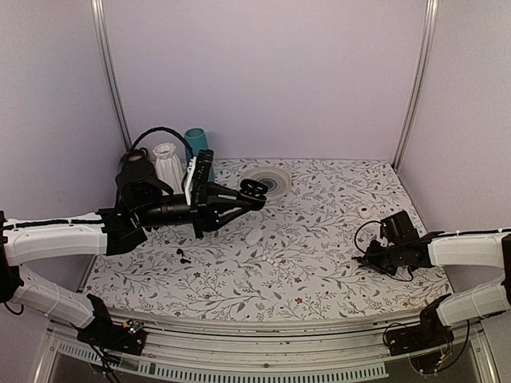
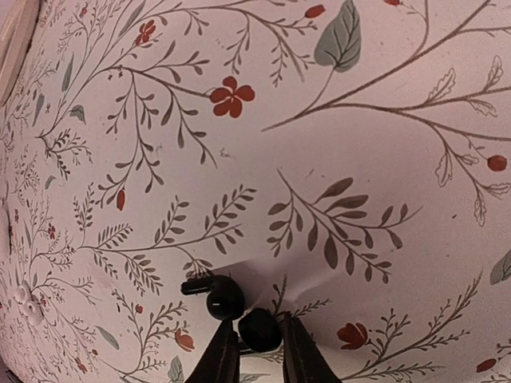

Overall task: Insert the wireless bluetooth earbuds into the charging case
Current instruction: Pick up the right earbud from the center of the board.

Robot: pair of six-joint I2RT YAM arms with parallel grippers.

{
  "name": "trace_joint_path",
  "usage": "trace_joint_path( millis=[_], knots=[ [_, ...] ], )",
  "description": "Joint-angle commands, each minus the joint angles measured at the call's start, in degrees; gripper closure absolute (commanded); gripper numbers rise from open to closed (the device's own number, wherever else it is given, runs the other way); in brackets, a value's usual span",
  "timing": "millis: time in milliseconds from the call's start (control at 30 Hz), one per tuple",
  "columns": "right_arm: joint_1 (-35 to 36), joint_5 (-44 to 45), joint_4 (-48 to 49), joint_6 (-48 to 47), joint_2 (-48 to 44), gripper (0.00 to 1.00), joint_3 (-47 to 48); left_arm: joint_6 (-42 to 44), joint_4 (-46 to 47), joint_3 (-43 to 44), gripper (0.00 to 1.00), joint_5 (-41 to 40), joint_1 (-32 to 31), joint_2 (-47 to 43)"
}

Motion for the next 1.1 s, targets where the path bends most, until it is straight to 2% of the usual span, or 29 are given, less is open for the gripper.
trace_joint_path(
  millis=[0, 100, 267, 400, 567, 1067],
  knots=[
    [1.3, 2.0, -1.1, -1.8, 2.2, 0.80, 2.6, 0.2, 0.7, 0.3, 1.00, 0.3, 0.6, -0.9],
    [2.0, 2.5, -1.6, -2.0, 3.1, 0.84, 3.1, 0.2, 0.5, 0.2, 1.00, 0.3, 0.6, -1.0],
    [3.0, 3.2, -2.6, -2.9, 4.3, 0.85, 4.3, 0.2, 0.5, 0.2, 1.00, 0.3, 0.6, -1.0],
    [3.5, 4.0, -3.7, -4.0, 6.4, 0.82, 5.5, 0.0, 0.7, 0.3, 1.00, 0.5, 0.6, -0.8],
    [3.6, 3.6, -3.6, -4.8, 8.2, 0.74, 6.1, 0.0, 0.4, 0.5, 1.00, 0.7, 0.5, -0.9],
    [6.8, 8.0, -10.3, -6.2, 11.1, 0.74, 11.0, -0.1, 0.3, 0.7, 1.00, 0.8, 0.6, -0.8]
  ],
)
